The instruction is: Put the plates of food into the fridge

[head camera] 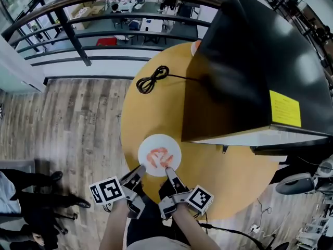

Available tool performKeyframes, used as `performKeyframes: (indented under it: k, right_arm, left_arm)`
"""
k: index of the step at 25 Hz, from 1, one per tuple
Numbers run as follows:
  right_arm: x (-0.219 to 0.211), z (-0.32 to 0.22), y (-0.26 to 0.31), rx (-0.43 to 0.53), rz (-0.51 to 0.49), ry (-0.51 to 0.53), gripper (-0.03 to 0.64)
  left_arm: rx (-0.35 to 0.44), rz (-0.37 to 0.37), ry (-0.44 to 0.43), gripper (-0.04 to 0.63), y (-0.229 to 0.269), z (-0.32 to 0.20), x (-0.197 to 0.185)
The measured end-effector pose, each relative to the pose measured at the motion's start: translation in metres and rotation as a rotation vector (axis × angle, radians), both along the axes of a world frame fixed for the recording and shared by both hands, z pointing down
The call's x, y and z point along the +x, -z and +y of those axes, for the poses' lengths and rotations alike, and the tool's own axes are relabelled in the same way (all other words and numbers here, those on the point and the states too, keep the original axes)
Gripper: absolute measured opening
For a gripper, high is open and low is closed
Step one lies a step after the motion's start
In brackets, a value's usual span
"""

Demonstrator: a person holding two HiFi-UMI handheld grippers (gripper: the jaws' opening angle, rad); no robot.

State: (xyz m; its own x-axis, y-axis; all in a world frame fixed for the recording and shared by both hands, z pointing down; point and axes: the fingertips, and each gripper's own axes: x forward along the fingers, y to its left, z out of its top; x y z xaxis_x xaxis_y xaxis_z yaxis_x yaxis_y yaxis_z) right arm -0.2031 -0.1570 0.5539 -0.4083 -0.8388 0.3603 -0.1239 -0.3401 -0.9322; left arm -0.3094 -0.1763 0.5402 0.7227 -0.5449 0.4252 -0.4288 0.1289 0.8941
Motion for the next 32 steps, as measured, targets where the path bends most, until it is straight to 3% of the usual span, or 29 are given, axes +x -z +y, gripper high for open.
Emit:
performKeyframes:
  k: [6,21,26,29,32]
  right_arm:
    - [0.05,0.037,0.013,0.014,-0.028,-0.026,0.02]
    - [0.218,0.083,0.019,0.052,-0.006,-0.009,0.02]
    - [0.251,0.073,0.028,0.086,-0.018,-0.016,0.02]
    - [0.268,0.054,0.032,0.104,-0.02,-0.043,0.02]
    - [0.286,0.029,0.028,0.11,-0.039,-0.099,0.02]
  left_arm:
    - [0.022,-0.004,-0.042,0.026,0.014,0.035,0.052]
    - [0.122,0.008,-0.031,0.025,0.023,0.084,0.217]
    - [0.2,-0.071,-0.065,0.029,0.035,0.077,0.251]
    - [0.279,-0.164,-0.071,0.032,0.045,0.067,0.257]
    - [0.339,-0.207,-0.072,0.032,0.054,0.061,0.259]
